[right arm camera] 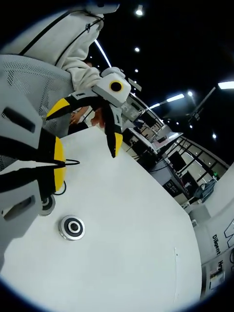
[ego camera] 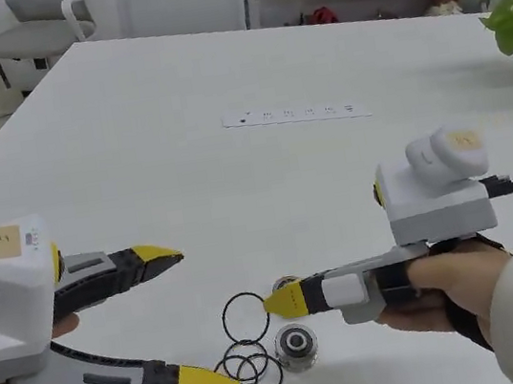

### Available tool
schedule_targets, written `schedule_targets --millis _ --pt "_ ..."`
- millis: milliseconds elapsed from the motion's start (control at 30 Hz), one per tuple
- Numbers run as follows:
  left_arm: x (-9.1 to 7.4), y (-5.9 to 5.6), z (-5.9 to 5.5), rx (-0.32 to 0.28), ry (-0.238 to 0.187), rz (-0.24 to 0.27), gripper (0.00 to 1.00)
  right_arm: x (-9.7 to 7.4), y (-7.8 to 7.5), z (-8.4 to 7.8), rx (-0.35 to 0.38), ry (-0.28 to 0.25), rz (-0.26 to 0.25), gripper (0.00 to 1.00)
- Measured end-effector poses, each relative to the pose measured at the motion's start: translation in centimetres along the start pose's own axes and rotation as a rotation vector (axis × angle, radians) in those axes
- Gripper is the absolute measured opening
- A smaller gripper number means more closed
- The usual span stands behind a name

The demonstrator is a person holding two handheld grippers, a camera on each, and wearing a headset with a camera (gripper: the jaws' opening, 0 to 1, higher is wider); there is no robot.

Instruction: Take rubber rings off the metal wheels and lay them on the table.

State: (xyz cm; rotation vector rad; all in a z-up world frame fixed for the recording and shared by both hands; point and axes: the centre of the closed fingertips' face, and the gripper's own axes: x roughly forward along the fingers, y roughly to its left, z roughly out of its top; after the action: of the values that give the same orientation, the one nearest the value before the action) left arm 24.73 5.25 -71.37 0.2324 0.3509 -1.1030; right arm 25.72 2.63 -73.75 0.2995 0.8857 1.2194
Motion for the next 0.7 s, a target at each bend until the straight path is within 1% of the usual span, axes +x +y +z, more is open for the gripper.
schedule_targets --millis 100,167,300,333,433,567,700 --pt "0.1 -0.1 -0.6 -0.002 0.023 -0.005 0.84 0.4 -0.1 -0.8 0.003 0.032 0.003 0.00" --pt "0.1 -0.2 -0.9 -0.002 0.035 -0.011 0.84 0.7 0.0 -1.6 -0.004 0.068 0.007 0.00" --pt "0.2 -0.4 -1.2 -0.004 0.045 -0.021 0.84 1.3 -0.1 -3.0 -0.012 0.122 0.008 0.00" --pt "0.2 -0.5 -1.3 -0.005 0.047 -0.023 0.84 1.4 -0.1 -3.1 -0.012 0.128 0.008 0.00" --pt "0.3 -0.6 -1.5 -0.008 0.056 -0.030 0.84 1.8 -0.2 -4.3 -0.024 0.176 0.002 0.00" --pt "0.3 -0.8 -1.7 -0.014 0.059 -0.037 0.83 2.1 -0.6 -5.4 -0.031 0.213 -0.015 0.00" --pt "0.3 -0.9 -1.9 -0.020 0.062 -0.041 0.83 2.2 -1.0 -5.8 -0.036 0.227 -0.035 0.00"
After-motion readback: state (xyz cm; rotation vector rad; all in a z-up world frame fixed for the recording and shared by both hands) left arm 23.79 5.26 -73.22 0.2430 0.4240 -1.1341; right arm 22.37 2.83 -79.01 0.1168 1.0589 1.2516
